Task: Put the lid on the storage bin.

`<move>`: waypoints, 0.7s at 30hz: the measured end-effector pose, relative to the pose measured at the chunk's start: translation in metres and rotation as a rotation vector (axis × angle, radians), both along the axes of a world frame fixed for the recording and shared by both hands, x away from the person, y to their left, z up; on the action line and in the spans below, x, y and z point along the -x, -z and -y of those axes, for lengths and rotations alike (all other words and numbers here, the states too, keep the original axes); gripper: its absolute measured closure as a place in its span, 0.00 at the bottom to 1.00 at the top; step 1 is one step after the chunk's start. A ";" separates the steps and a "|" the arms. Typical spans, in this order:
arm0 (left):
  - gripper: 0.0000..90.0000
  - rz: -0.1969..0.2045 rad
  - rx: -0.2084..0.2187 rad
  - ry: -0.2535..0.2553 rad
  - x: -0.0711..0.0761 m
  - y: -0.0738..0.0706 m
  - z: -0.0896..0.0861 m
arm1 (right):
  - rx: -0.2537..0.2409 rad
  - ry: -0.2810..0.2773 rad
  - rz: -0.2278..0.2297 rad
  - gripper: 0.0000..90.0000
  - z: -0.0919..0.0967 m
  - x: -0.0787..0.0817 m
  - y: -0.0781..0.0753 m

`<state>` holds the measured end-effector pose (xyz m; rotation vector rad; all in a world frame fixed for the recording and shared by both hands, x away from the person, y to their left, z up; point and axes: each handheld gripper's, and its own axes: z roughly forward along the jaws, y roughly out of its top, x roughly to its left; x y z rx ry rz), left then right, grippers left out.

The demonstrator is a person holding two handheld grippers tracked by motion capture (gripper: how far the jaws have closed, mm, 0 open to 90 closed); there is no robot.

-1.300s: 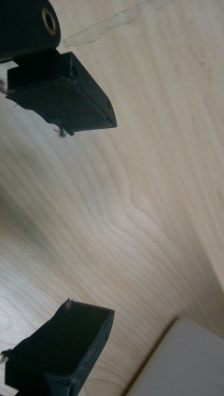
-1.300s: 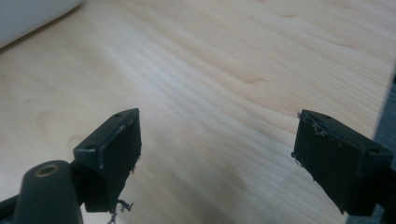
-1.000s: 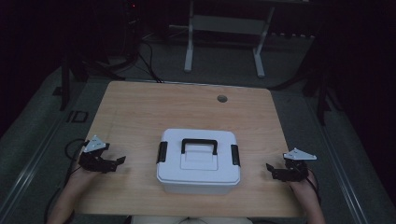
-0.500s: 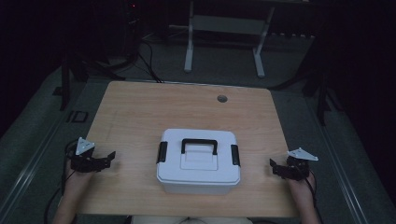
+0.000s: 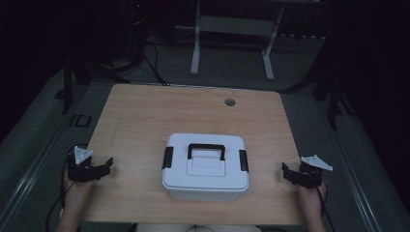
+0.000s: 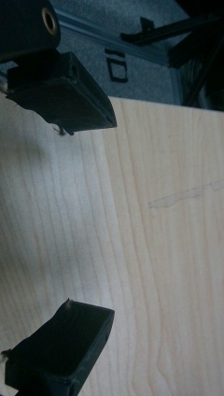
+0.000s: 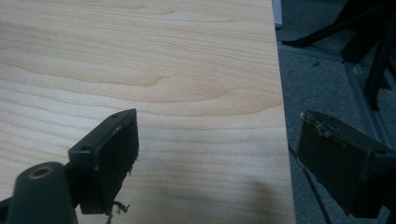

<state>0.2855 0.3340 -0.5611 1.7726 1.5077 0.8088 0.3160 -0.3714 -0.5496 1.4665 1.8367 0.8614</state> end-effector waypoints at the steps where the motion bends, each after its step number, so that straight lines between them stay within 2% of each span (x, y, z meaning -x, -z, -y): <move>1: 0.09 -0.005 -0.001 -0.005 0.000 0.000 0.000 | -0.002 0.007 0.004 0.14 0.000 0.001 0.000; 4: 0.09 0.010 -0.032 -0.042 0.002 0.000 0.003 | -0.004 0.013 0.015 0.14 0.000 0.003 0.001; 6: 0.09 0.017 -0.034 -0.082 0.002 0.000 0.003 | -0.001 0.023 0.027 0.14 0.000 0.004 0.003; 9: 0.09 0.028 -0.049 -0.136 0.004 -0.001 0.002 | -0.002 0.017 0.017 0.14 -0.001 0.005 0.005; 13: 0.09 0.053 -0.039 -0.186 0.006 -0.001 -0.001 | -0.001 0.018 0.026 0.14 -0.001 0.005 0.005; 21: 0.09 0.086 -0.026 -0.231 0.009 -0.001 -0.005 | -0.014 0.027 0.015 0.15 0.001 0.005 0.005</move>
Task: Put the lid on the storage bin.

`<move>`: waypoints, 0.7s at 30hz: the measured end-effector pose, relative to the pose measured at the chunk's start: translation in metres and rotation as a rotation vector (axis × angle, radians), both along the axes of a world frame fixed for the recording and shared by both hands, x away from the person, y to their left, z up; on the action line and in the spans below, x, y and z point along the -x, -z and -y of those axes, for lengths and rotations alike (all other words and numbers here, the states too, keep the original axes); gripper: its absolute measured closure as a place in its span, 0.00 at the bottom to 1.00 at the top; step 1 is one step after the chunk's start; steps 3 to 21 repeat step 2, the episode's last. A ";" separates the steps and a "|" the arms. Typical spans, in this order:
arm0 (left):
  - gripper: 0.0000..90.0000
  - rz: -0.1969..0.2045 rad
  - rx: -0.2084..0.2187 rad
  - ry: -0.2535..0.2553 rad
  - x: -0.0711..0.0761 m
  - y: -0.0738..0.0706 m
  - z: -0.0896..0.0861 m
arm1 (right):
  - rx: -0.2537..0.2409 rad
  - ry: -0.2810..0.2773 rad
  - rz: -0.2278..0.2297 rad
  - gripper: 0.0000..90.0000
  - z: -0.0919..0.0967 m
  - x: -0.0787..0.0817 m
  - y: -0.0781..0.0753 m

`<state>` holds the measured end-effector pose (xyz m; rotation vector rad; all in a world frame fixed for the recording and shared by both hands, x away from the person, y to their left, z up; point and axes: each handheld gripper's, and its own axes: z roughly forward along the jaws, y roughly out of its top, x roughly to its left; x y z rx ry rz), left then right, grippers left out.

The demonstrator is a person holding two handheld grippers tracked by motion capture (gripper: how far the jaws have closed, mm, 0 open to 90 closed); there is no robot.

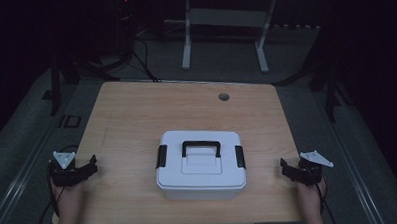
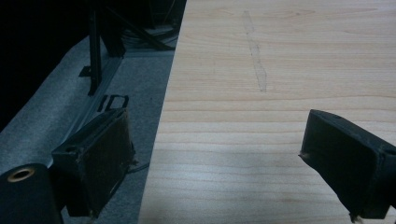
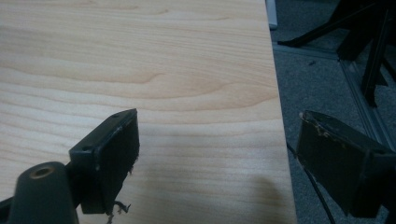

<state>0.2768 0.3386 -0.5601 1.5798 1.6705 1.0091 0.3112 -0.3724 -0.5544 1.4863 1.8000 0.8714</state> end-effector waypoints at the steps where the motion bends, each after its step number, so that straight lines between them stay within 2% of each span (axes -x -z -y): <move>1: 0.09 0.000 0.000 0.002 0.000 0.000 0.000 | 0.004 0.005 0.000 0.15 0.000 0.000 0.000; 21: 0.09 -0.002 -0.001 0.002 0.000 0.000 0.000 | 0.008 0.008 0.002 0.15 -0.001 0.000 0.000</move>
